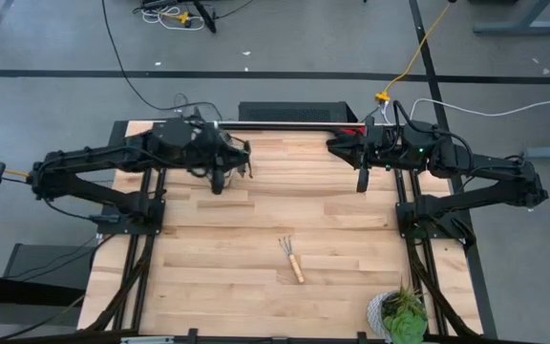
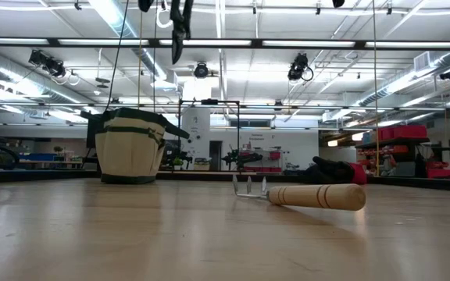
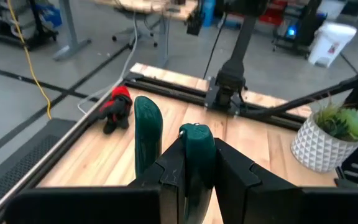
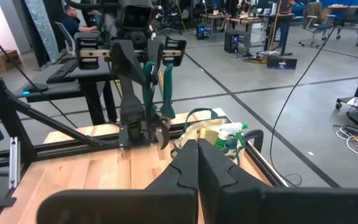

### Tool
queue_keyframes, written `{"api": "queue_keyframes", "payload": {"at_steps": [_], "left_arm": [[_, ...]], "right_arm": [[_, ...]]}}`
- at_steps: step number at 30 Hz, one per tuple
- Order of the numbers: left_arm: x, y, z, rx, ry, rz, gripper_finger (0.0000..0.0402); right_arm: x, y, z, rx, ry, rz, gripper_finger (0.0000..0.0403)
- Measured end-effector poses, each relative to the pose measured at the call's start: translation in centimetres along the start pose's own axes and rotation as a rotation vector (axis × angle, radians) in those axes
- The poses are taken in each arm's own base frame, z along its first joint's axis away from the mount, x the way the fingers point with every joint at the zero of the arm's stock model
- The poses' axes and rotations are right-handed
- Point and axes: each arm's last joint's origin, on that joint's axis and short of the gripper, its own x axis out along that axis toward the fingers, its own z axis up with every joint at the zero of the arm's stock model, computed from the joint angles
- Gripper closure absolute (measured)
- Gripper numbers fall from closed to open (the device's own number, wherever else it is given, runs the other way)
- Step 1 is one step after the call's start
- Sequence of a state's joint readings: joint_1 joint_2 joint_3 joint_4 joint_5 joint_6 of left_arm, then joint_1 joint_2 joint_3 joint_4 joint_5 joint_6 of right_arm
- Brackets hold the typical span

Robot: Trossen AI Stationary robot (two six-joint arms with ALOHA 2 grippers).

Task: Pick & Place Garden tools in Gardening bag
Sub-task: Put the dark green shears into the gardening bag

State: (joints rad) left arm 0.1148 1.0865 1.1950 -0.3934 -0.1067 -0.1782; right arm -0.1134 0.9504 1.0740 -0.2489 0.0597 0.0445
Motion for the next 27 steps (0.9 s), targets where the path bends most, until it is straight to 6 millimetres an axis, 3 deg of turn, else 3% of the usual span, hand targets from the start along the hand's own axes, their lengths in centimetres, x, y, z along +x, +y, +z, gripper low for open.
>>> {"api": "queue_keyframes", "payload": {"at_steps": [8, 16, 27], "left_arm": [[-2.4, 1.5, -2.9, -0.041, -0.086, 0.024, 0.034], [-4.1, 2.6, -4.2, -0.052, -0.124, 0.056, 0.034], [-3.3, 4.6, -5.9, -0.038, -0.07, 0.174, 0.034]], "right_arm": [[0.0, 0.3, 0.0, -0.002, 0.002, 0.016, 0.0403], [0.0, 0.4, 0.0, -0.003, 0.002, 0.02, 0.0403], [0.0, 0.4, 0.0, -0.004, 0.002, 0.019, 0.0403]]}}
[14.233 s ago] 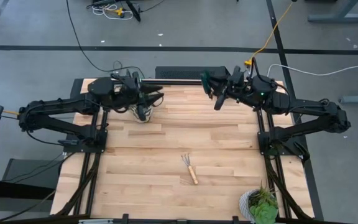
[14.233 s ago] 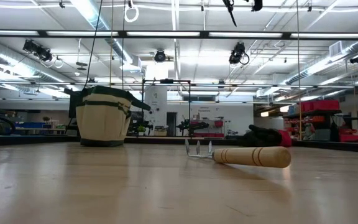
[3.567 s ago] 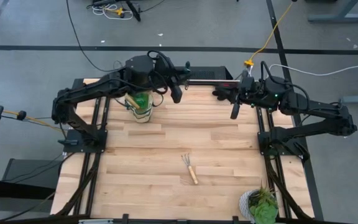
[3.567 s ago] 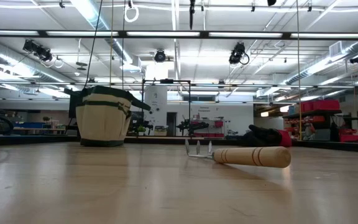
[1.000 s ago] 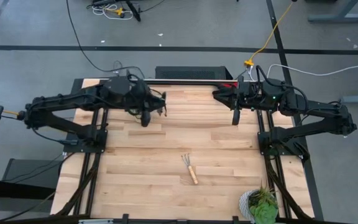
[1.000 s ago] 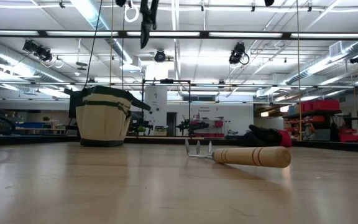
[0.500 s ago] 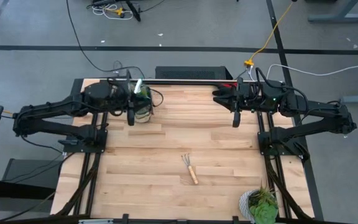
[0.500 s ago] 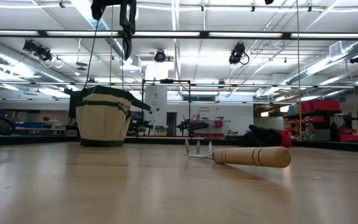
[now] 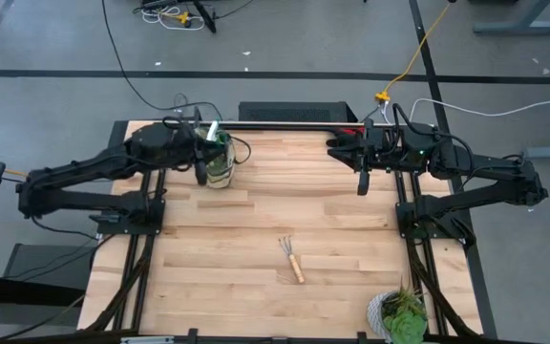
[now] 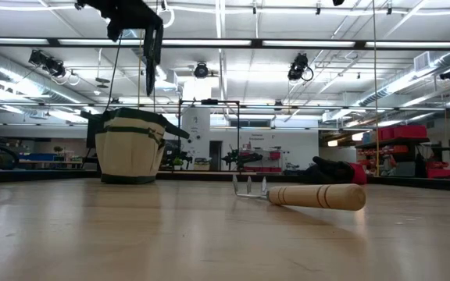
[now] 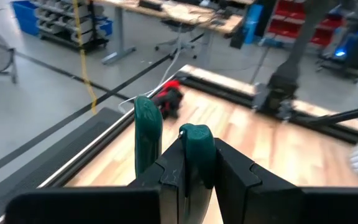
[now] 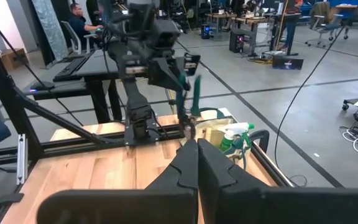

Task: Pick & Place Garden tools in Gardening bag
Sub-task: Put the dark green shears into the gardening bag

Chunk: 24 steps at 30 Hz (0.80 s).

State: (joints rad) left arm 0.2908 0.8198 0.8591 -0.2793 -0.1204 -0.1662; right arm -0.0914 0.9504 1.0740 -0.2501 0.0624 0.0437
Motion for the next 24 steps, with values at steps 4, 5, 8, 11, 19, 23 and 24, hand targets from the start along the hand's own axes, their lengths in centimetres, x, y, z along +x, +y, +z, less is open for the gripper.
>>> {"api": "queue_keyframes", "payload": {"at_steps": [4, 5, 8, 11, 19, 23, 24], "left_arm": [[0.4, 1.2, -0.6, 0.007, -0.003, 0.058, 0.034], [0.5, 1.5, -0.9, 0.006, 0.009, 0.073, 0.034], [0.8, 2.3, -1.7, 0.024, 0.043, 0.092, 0.034], [1.0, 3.1, -2.2, 0.034, 0.051, 0.113, 0.034], [1.2, 4.2, -2.9, 0.03, 0.074, 0.127, 0.034], [1.2, 4.4, -2.7, 0.033, 0.062, 0.129, 0.034], [1.2, 4.5, -2.7, 0.032, 0.062, 0.135, 0.034]], "right_arm": [[0.0, 0.0, 0.0, 0.0, 0.0, 0.0, 0.0403], [0.0, 0.0, 0.0, 0.0, 0.0, 0.0, 0.0403], [0.0, 0.0, 0.0, 0.0, 0.0, 0.0, 0.0403], [0.0, 0.0, 0.0, -0.001, 0.0, 0.0, 0.0403], [0.0, 0.0, 0.0, -0.002, 0.001, 0.0, 0.0403], [0.0, 0.0, 0.0, -0.002, 0.002, 0.0, 0.0403], [0.0, 0.0, 0.0, -0.003, 0.002, 0.0, 0.0403]]}}
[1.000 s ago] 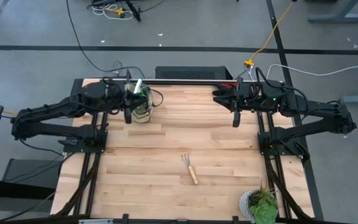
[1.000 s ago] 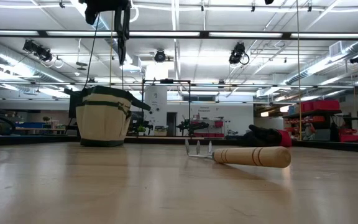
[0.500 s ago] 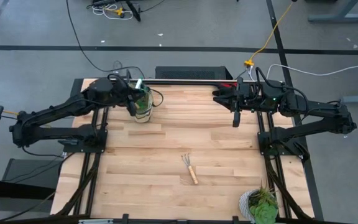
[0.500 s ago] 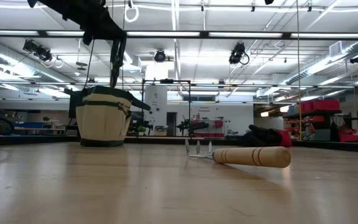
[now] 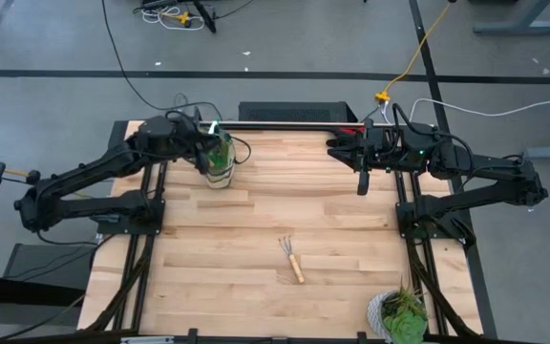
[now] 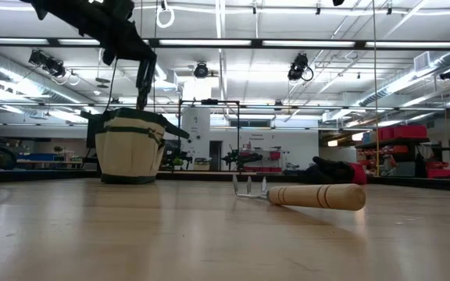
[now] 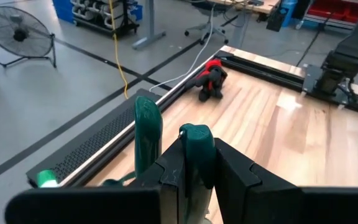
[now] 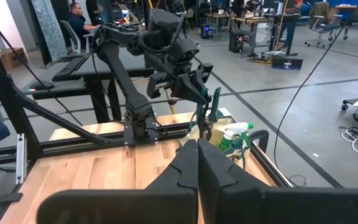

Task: Pick & Place Garden tools in Gardening bag
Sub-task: Put the dark green shears into the gardening bag

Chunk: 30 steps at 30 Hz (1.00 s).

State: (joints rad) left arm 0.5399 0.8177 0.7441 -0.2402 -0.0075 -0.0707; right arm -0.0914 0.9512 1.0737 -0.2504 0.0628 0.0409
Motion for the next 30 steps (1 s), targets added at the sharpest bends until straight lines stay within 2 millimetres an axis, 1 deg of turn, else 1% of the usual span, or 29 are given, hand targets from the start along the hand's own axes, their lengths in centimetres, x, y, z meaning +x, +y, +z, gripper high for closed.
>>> {"api": "queue_keyframes", "payload": {"at_steps": [4, 13, 18, 30], "left_arm": [[0.2, 0.2, -0.1, -0.002, 0.009, 0.003, 0.0339], [2.9, 0.3, -1.3, 0.023, 0.126, -0.001, 0.0339], [3.7, 0.4, -1.6, 0.026, 0.151, -0.01, 0.0339], [3.9, 0.5, -1.6, 0.037, 0.146, 0.023, 0.0339]], "right_arm": [[0.0, 0.0, 0.0, 0.0, 0.0, 0.0, 0.0403], [0.2, 0.0, -0.1, -0.004, 0.005, 0.0, 0.0403], [0.4, 0.0, -0.2, -0.004, 0.013, 0.0, 0.0403], [0.4, 0.0, -0.2, -0.003, 0.016, -0.001, 0.0403]]}}
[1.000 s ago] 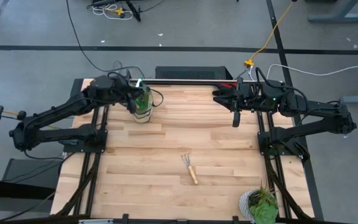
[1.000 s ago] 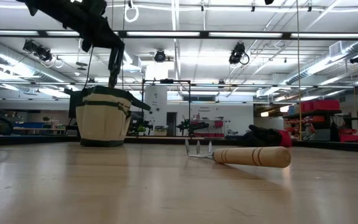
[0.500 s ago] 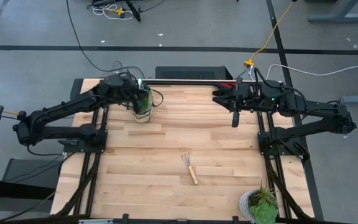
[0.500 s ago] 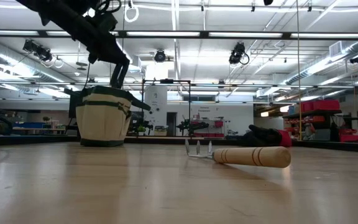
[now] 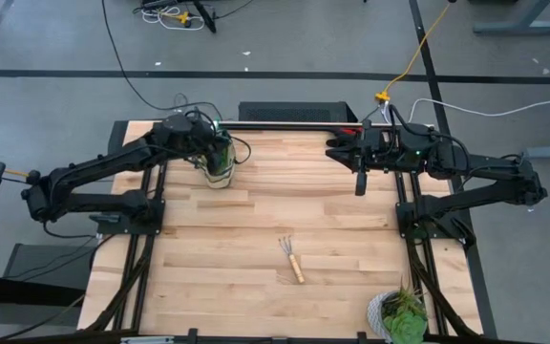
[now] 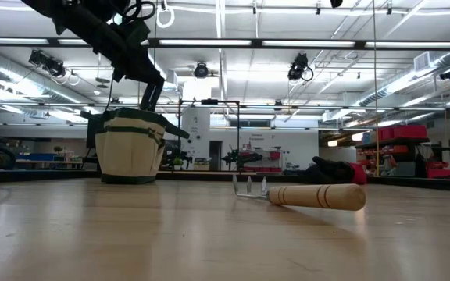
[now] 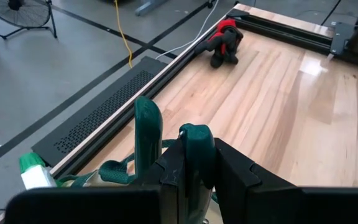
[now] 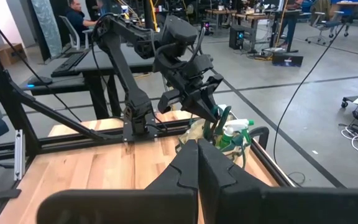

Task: Pick & Place Garden tools in Gardening bag
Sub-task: Put the dark green shears into the gardening bag, then put the brown hand rake into the gardening bag

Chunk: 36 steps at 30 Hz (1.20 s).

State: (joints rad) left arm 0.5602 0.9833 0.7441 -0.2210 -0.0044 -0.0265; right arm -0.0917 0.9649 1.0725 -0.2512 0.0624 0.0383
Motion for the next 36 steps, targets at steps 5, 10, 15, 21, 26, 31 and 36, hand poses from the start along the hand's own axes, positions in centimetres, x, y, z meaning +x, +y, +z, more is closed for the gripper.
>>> {"api": "queue_keyframes", "payload": {"at_steps": [5, 10, 15, 21, 26, 31, 36], "left_arm": [[0.0, 0.0, 0.0, -0.002, 0.0, 0.001, 0.0339], [0.0, 0.0, 0.0, -0.007, 0.0, 0.003, 0.0326], [0.0, 0.1, 0.0, -0.035, 0.003, 0.04, 0.0293], [-0.1, 0.1, -0.1, -0.04, 0.014, 0.045, 0.025], [-0.1, 0.1, -0.2, -0.04, 0.018, 0.047, 0.0224], [-0.2, 0.1, 0.2, -0.053, 0.008, 0.023, 0.0214], [-0.7, -0.2, 1.6, -0.077, -0.032, -0.026, 0.0214]], "right_arm": [[0.0, 0.0, 0.0, 0.003, 0.0, 0.0, 0.0403], [0.0, 0.0, 0.0, 0.003, 0.0, 0.0, 0.0403], [0.0, 0.0, 0.0, 0.002, 0.0, 0.0, 0.0403], [0.0, 0.0, 0.0, 0.002, 0.0, 0.0, 0.0403], [0.0, 0.0, 0.0, 0.002, -0.001, 0.001, 0.0403], [0.0, 0.0, 0.0, -0.001, -0.002, 0.0, 0.0403], [0.0, 0.0, 0.0, -0.001, -0.003, 0.0, 0.0403]]}}
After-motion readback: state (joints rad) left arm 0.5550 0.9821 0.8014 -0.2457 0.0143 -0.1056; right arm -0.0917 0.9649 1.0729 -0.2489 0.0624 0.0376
